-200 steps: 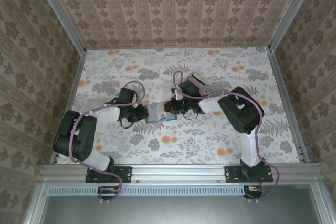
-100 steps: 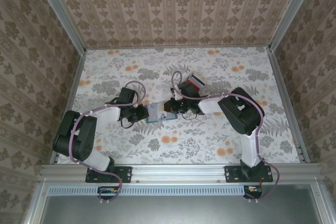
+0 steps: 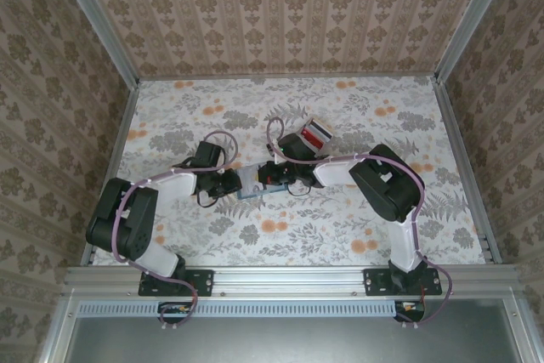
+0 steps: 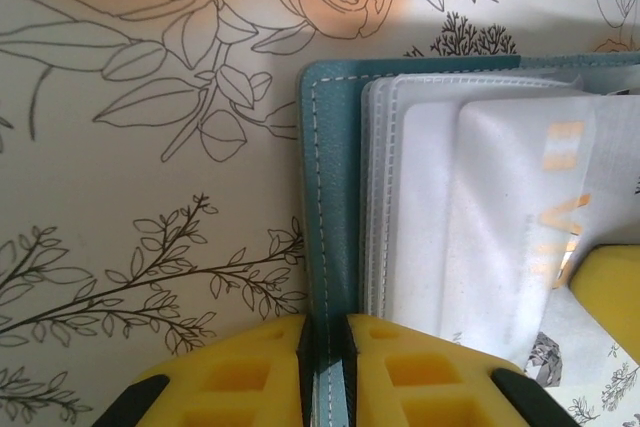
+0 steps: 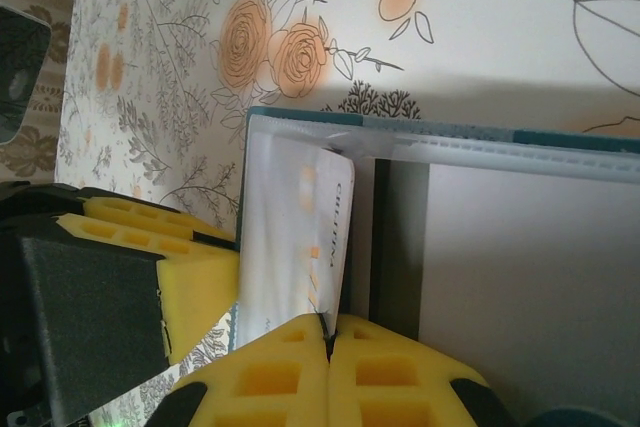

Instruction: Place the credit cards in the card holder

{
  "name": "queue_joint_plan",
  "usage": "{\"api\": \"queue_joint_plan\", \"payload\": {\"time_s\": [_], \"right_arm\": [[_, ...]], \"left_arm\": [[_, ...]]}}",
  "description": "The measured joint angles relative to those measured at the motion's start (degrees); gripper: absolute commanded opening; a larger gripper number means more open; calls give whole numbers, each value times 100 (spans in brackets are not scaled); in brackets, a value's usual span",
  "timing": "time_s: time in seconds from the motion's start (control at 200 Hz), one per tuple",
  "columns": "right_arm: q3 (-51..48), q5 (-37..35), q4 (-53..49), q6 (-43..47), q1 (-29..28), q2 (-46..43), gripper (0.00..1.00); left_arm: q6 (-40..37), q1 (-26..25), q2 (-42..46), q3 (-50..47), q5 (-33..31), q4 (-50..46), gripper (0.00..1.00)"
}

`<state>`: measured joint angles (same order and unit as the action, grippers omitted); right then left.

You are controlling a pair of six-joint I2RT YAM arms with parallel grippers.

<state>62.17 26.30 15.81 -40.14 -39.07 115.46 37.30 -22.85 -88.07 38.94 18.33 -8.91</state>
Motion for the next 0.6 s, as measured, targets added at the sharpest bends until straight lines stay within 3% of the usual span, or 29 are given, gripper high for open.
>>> {"api": "queue_joint_plan", "payload": {"time_s": [0.41, 0.6], "right_arm": [[616, -323, -844, 348, -229, 107, 12], [636, -422, -999, 459, -258, 118, 30]], "left_arm": [[17, -11, -118, 173, -17, -208, 19], [17, -42, -118, 184, -39, -205, 19]]}}
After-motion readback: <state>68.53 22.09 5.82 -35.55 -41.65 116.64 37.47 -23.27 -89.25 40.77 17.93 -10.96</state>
